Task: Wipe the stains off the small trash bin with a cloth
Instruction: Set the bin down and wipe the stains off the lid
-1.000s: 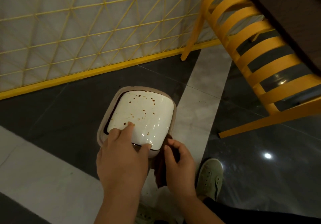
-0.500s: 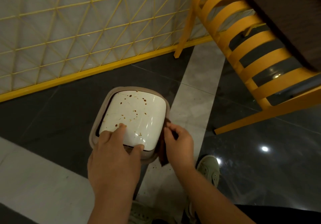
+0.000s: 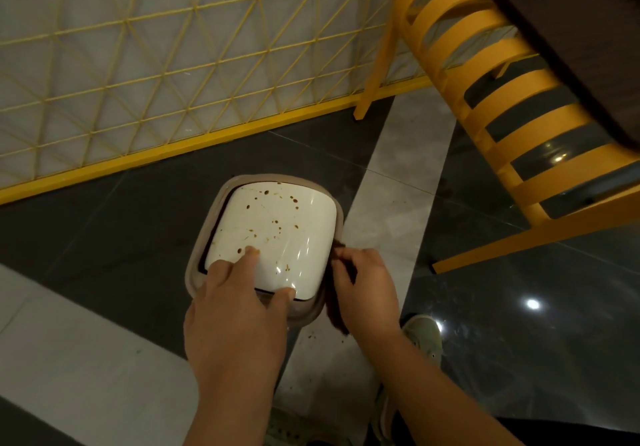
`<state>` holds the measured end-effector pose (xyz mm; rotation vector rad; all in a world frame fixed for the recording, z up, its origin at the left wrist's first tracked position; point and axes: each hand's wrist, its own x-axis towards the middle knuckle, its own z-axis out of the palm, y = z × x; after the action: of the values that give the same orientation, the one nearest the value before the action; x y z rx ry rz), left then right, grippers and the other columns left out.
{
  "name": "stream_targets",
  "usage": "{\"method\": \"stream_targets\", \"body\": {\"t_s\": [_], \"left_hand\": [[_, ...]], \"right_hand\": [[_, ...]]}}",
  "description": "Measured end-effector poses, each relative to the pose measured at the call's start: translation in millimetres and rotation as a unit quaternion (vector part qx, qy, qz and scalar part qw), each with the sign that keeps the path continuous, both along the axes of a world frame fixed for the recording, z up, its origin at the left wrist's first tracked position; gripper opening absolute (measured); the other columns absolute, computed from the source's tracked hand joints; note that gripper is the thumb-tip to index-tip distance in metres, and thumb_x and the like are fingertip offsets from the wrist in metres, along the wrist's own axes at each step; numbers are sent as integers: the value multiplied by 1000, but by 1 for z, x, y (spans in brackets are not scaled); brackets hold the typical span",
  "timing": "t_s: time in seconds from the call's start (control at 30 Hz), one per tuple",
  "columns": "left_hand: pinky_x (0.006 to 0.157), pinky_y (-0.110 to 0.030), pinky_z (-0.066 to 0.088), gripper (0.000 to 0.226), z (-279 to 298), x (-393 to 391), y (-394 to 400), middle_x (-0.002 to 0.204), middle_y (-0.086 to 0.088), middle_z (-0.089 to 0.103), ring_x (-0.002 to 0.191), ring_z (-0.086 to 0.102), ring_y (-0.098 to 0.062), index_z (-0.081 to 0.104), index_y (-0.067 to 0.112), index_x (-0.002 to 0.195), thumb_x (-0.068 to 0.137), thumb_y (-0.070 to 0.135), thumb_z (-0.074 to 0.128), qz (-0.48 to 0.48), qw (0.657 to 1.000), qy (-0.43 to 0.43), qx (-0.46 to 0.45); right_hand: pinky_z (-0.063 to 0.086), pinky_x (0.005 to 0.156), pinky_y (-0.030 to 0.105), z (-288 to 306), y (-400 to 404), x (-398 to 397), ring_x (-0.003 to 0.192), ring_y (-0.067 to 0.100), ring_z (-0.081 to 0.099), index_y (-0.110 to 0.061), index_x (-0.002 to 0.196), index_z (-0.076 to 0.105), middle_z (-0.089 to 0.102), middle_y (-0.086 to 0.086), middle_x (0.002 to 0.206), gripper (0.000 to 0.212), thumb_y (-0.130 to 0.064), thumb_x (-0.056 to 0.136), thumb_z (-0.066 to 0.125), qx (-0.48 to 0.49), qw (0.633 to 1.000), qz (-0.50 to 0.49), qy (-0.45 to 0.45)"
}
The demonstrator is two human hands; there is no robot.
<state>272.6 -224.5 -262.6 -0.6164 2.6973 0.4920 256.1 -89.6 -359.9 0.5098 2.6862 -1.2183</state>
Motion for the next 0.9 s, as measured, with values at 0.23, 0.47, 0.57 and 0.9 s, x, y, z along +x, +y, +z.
{"method": "stream_targets", "body": {"t_s": [0.23,0.47,0.57,0.9], "left_hand": [[101,-46,44,71,0,2,-2,140,1,37,128,41,-24,31,33,144,82,48,62,-6,1000,13,2],[104,-41,42,70,-1,2,-3,141,4,35,129,39,-20,28,34,146,85,48,59,-3,1000,15,10],[104,-40,40,67,0,2,-2,141,5,36,129,39,-19,29,35,146,86,47,58,-1,1000,26,12],[106,-39,39,67,0,3,-6,138,6,37,129,39,-18,31,35,145,86,44,60,-3,999,39,26]], "right_hand": [[46,84,12,4,6,48,88,-5,54,-38,106,66,52,-23,97,18,-27,94,58,-44,995,92,-21],[48,87,14,52,-2,19,98,-2,57,-34,110,67,57,-21,107,23,-33,91,54,-24,978,143,151],[49,82,15,54,-9,5,95,6,59,-27,111,69,61,-7,108,27,-34,91,52,39,950,239,199],[51,78,20,60,-2,2,93,11,60,-21,108,71,64,-1,104,29,-30,91,49,82,903,360,219]]}}
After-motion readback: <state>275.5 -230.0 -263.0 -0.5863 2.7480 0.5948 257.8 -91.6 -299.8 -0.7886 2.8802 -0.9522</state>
